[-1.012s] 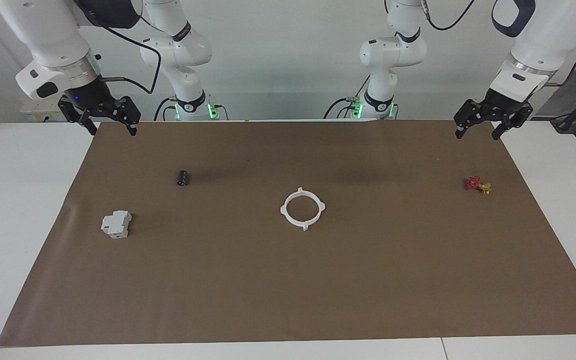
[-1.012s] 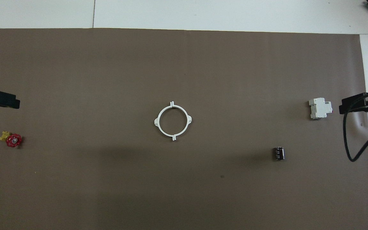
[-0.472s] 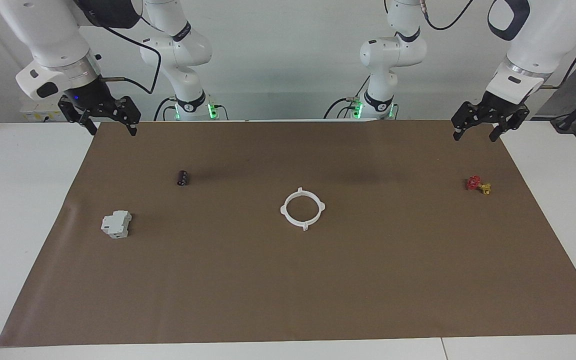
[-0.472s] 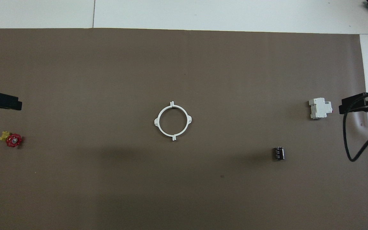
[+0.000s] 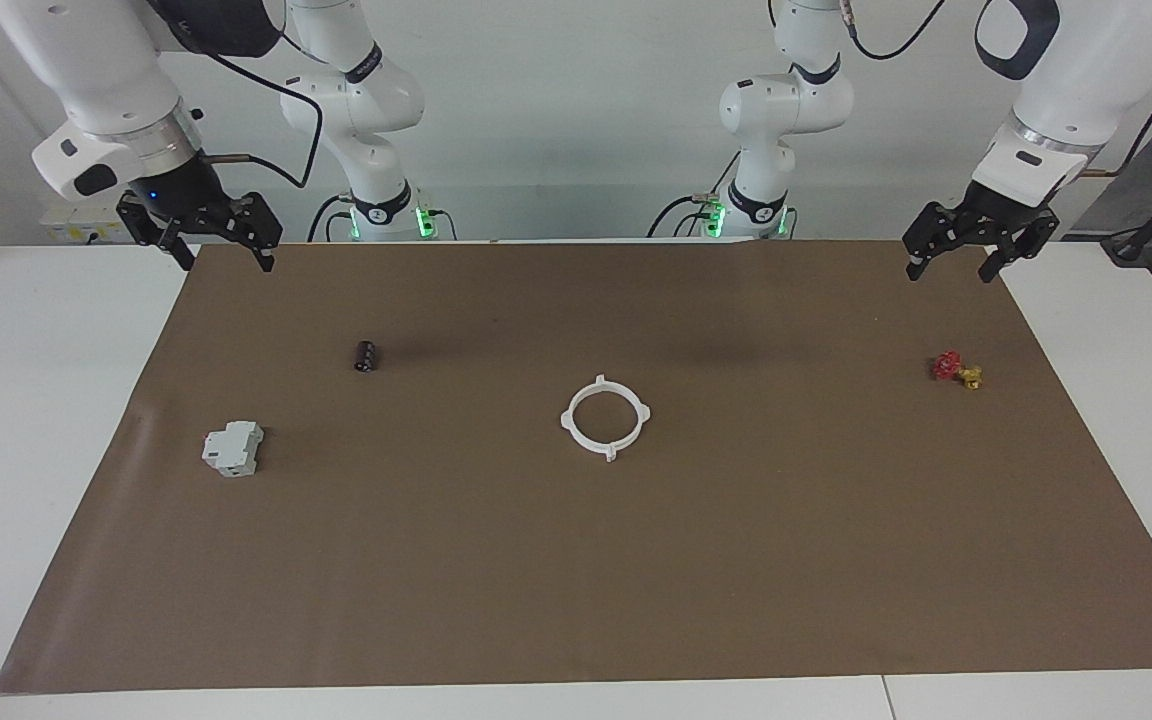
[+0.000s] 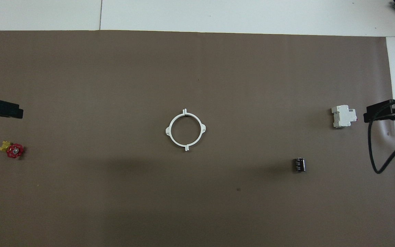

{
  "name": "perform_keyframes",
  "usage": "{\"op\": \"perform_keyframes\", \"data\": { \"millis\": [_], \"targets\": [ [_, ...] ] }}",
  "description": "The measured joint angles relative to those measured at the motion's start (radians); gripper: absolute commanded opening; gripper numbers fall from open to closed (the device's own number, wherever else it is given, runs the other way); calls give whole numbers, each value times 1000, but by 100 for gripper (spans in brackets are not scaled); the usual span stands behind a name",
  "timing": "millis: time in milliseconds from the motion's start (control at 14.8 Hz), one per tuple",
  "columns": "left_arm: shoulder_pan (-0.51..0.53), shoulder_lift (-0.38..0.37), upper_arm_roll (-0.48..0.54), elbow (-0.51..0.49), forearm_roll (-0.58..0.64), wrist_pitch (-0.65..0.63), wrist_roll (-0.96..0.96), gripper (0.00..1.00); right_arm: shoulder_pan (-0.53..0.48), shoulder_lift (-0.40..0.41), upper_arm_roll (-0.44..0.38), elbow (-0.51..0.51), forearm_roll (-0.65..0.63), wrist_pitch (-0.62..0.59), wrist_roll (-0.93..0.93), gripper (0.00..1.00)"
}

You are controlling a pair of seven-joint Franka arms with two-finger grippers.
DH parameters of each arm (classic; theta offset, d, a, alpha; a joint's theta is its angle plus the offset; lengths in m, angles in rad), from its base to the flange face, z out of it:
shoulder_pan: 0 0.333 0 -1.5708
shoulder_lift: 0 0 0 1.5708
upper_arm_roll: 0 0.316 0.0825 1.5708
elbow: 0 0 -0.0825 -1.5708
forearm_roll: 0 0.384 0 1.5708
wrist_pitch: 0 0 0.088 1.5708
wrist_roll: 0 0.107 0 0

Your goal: Assemble drain pipe with both arms

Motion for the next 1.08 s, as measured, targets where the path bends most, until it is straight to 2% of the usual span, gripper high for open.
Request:
{"op": "perform_keyframes", "data": {
  "millis": [1079],
  "targets": [
    [-1,-2,-14,9,0,-5,0,100,0,0,0,0,0,0,0,100]
  ]
}}
